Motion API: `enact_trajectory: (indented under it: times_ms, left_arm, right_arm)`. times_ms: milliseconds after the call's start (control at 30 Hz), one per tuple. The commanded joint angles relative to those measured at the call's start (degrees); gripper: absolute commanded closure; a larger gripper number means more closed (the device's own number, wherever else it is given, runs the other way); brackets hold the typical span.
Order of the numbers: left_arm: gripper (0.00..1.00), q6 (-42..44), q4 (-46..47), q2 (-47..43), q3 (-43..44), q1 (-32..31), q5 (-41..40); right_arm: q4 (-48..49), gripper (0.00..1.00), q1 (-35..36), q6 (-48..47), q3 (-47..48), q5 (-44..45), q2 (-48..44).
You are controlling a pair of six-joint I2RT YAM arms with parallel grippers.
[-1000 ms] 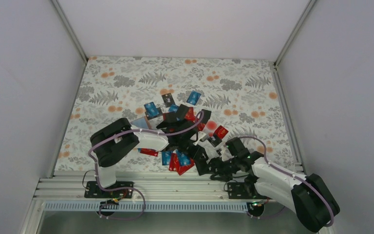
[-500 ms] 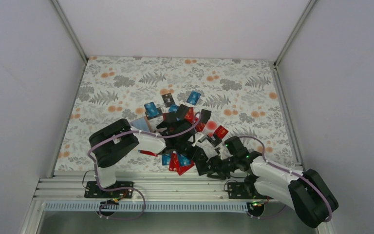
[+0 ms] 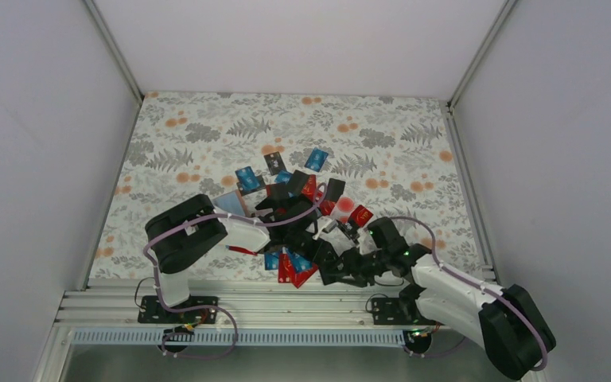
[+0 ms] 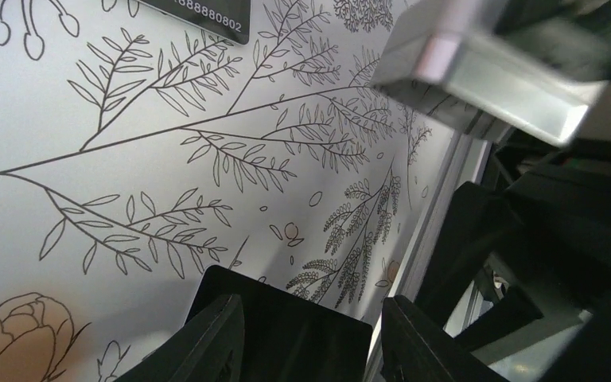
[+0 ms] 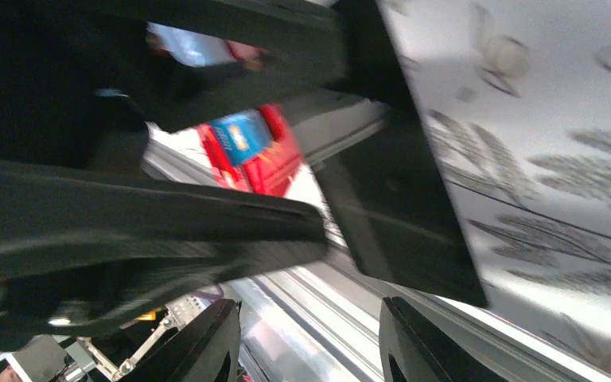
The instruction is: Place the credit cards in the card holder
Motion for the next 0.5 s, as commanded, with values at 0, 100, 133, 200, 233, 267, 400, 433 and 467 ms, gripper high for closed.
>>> enact_trajectory:
  times_ms: [0, 100, 133, 200, 233, 267, 400, 433, 467]
  left_arm:
    - [0.55, -1.46, -4.78, 0.91, -2.33, -0.81, 0.1]
    - [0.55, -2.75, -4.58, 0.41, -2.35, -0.67, -0.27]
    - [0.55, -3.26, -4.57, 0.21, -2.36, -0.58, -0.46]
    - [0.55, -3.76, -4.55, -0.42, -2.36, -0.41, -1.16]
    - [0.55, -3.82, -4.56, -1.15, -2.36, -0.44, -1.57]
    - [0.55, -3.72, -4.55, -1.94, -2.48, -0.41, -1.87]
    - [0.55, -1.27, -7.35, -5.74, -0.71, -0.46, -3.25]
    - [0.55, -0.59, -8.24, -6.6, -0.05, -0.48, -3.47]
    - [0.55, 0.01, -9.23, -7.56, 0.62, -0.54, -3.74]
  right_arm:
    - [3.51, 0.55, 0.24, 0.35, 2.74, 2.37, -2.06]
    - [2.55, 0.57, 0.2, 0.71, 2.72, 4.28, -3.39]
    - [2.5, 0.57, 0.22, 0.94, 2.57, 4.76, -3.78]
    - [1.46, 0.57, 0.19, 0.72, 2.38, 5.77, -4.09]
    - [0.48, 0.56, 0.24, 0.3, 2.42, 6.11, -4.03]
    - [-0.61, 0.56, 0.24, -0.36, 2.42, 5.93, -3.81]
    - [-6.85, 0.51, 0.26, -3.63, 2.42, 3.97, -4.2]
    - [-8.0, 0.5, 0.25, -4.58, 2.42, 3.64, -4.14]
    - [-9.03, 0.49, 0.28, -5.36, 2.3, 3.3, -3.97]
